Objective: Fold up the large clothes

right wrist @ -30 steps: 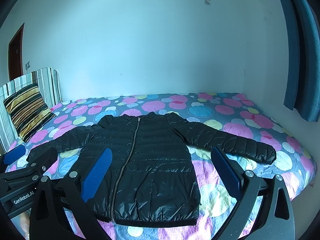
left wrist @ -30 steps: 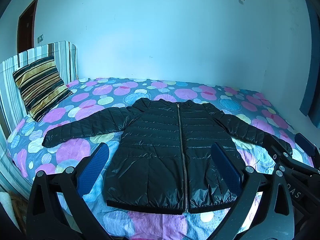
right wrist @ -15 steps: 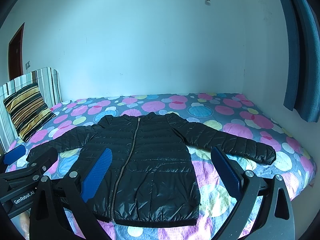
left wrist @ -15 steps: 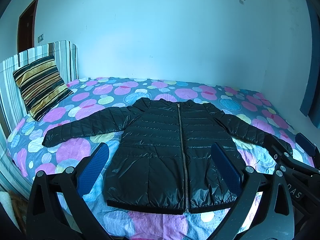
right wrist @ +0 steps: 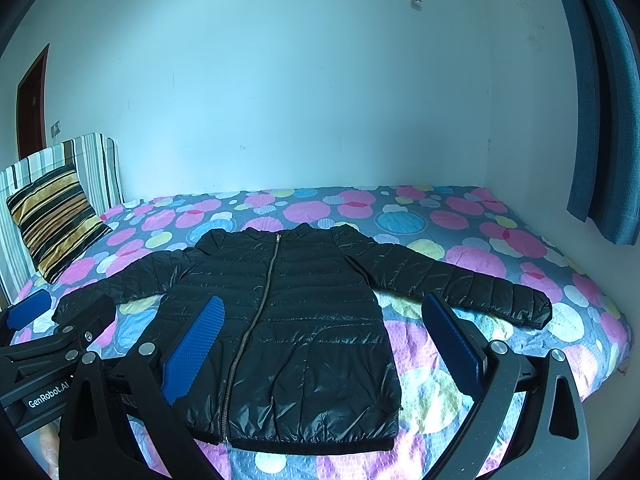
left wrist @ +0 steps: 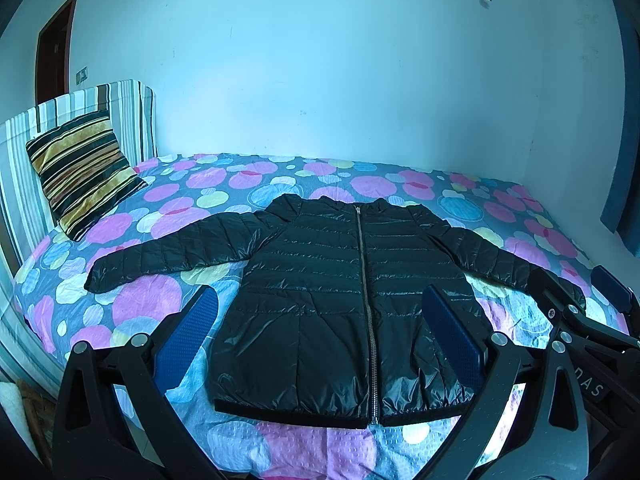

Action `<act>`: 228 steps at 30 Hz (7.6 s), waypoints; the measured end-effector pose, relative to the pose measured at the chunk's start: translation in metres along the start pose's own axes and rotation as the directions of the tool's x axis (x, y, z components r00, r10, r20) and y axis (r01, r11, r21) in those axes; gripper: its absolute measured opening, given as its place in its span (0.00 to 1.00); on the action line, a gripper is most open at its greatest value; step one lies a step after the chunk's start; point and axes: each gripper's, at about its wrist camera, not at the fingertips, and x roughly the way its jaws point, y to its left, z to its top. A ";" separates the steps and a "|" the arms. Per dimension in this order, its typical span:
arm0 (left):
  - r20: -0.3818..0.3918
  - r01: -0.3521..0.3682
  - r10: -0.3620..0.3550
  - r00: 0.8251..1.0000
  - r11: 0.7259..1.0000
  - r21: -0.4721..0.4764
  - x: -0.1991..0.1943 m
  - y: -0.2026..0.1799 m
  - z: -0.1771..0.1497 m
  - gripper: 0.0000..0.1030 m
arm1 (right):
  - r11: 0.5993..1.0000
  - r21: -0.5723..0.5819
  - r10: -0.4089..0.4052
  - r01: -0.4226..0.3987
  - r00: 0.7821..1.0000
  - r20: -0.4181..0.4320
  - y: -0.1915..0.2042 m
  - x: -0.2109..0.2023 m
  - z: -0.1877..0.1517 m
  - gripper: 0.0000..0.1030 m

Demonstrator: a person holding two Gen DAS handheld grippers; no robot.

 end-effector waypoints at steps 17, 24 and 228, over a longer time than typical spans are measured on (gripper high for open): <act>-0.023 -0.010 0.010 1.000 1.000 0.012 0.019 0.005 0.000 0.98 | 1.000 -0.007 -0.004 0.004 0.999 -0.038 0.006 0.017 -0.005 0.95; -0.054 -0.037 0.038 0.998 0.999 0.006 0.062 0.020 0.006 0.98 | 1.000 -0.023 0.003 -0.005 0.996 -0.094 0.007 0.053 -0.006 0.95; -0.508 -0.596 0.445 0.738 0.782 -0.181 0.308 0.281 -0.054 0.98 | 0.999 0.017 -0.021 0.032 0.892 -0.451 -0.041 0.393 -0.020 0.42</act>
